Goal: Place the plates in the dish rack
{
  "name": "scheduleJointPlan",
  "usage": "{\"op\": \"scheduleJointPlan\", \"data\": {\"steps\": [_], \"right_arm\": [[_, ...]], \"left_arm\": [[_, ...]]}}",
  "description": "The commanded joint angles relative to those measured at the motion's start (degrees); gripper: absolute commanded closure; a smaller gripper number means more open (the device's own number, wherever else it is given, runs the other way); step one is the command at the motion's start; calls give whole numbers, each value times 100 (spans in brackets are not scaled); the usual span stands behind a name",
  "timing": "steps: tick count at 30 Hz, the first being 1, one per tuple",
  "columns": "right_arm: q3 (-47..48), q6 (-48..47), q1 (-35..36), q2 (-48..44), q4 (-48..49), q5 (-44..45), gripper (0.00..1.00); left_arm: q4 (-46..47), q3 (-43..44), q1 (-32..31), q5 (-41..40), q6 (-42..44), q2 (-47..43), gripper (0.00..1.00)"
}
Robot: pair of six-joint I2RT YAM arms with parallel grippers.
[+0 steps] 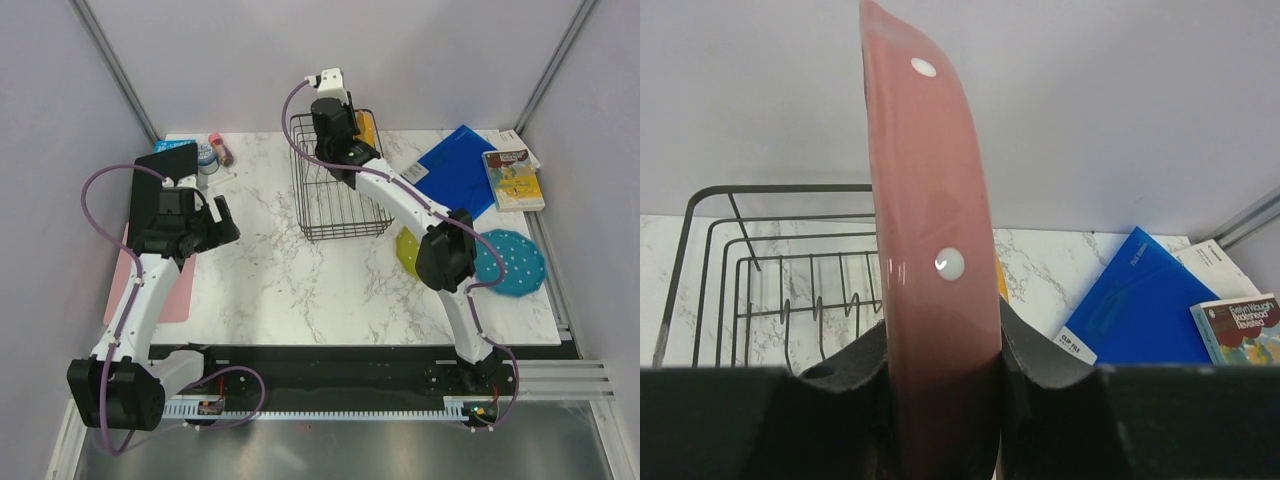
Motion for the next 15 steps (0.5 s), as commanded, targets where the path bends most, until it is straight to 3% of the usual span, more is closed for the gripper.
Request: {"op": "scheduleJointPlan", "data": {"steps": [1, 15], "right_arm": [[606, 130, -132, -20, 232, 111, 100], [667, 104, -343, 429, 170, -12, 100]], "left_arm": [[34, 37, 39, 157, -163, -38, 3], [16, -95, 65, 184, -216, 67, 4]]}}
